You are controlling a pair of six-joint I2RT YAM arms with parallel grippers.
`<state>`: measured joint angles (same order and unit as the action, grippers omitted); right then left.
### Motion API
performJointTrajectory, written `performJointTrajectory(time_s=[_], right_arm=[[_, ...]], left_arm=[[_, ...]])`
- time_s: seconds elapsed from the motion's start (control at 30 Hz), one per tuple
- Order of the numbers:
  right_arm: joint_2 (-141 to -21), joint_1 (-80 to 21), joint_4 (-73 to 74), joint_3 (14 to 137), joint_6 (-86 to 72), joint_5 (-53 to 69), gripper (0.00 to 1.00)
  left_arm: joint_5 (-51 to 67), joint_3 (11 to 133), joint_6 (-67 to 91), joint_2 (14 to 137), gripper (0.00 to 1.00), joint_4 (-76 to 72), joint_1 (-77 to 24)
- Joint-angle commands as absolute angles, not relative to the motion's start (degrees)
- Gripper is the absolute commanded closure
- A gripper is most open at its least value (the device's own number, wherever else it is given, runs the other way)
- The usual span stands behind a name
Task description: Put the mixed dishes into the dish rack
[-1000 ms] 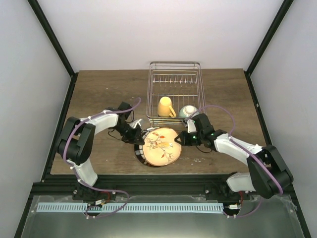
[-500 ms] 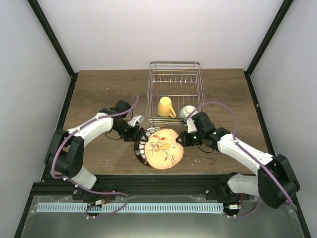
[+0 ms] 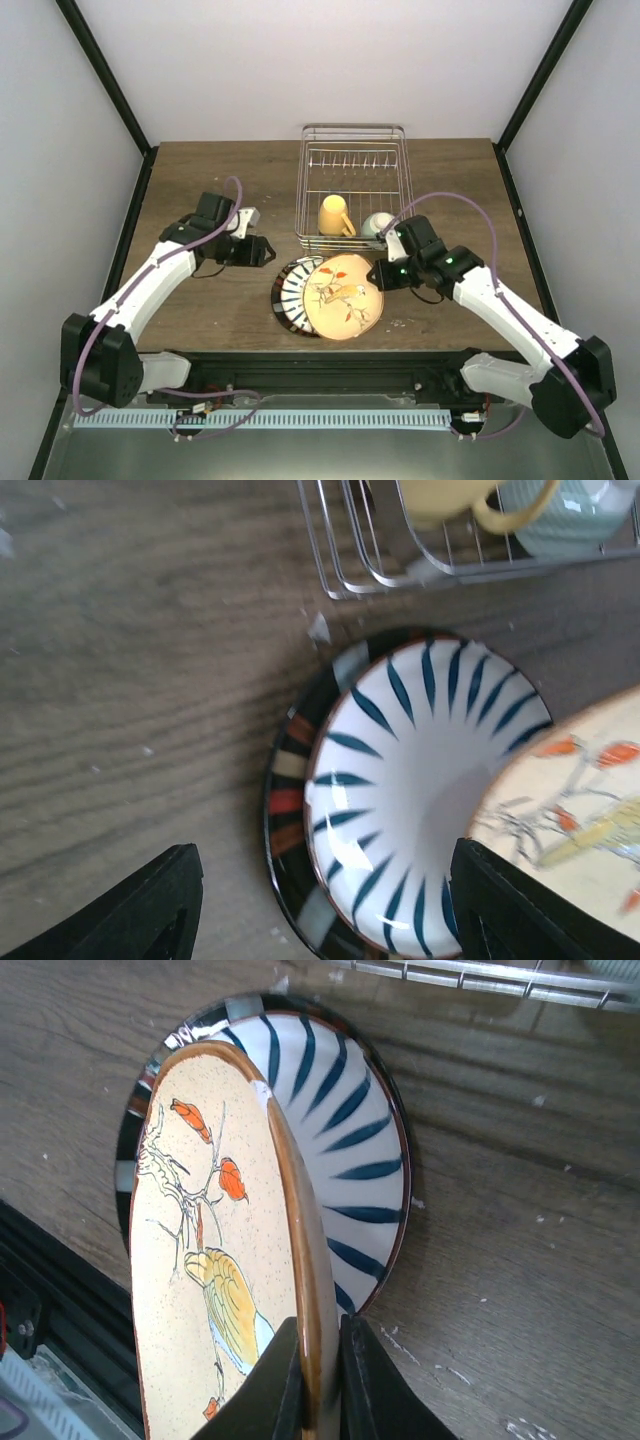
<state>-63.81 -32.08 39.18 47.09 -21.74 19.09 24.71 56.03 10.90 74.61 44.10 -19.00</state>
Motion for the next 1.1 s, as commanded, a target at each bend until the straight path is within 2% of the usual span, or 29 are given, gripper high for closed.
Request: performJointTrajectory(time_s=[0.0, 0.23, 0.4, 0.6, 0.8, 1.07], right_arm=[[-60.0, -32.5, 41.5, 56.9, -22.0, 17.6, 0.99], [-60.5, -32.4, 42.0, 62.6, -21.2, 13.4, 0.99], [-60.4, -32.4, 38.4, 63.9, -21.9, 4.0, 0.99], [-65.8, -32.5, 38.3, 74.0, -19.4, -6.5, 0.99], [-68.9, -32.3, 28.8, 76.6, -16.7, -16.8, 0.99], [-79.3, -32.3, 19.5, 83.7, -8.1, -36.5, 0.99]], left_arm=[[18.1, 56.3, 13.8, 73.4, 0.30, 39.2, -17.7], [19.0, 57.5, 12.7, 76.7, 0.30, 39.1, -17.4], [20.0, 56.8, 13.2, 77.1, 0.30, 38.1, -17.4], [21.9, 57.2, 13.0, 78.7, 0.30, 37.8, -17.4], [22.0, 58.4, 12.7, 80.4, 0.30, 37.1, -17.4], [21.8, 58.3, 12.5, 81.7, 0.30, 36.2, -17.4]])
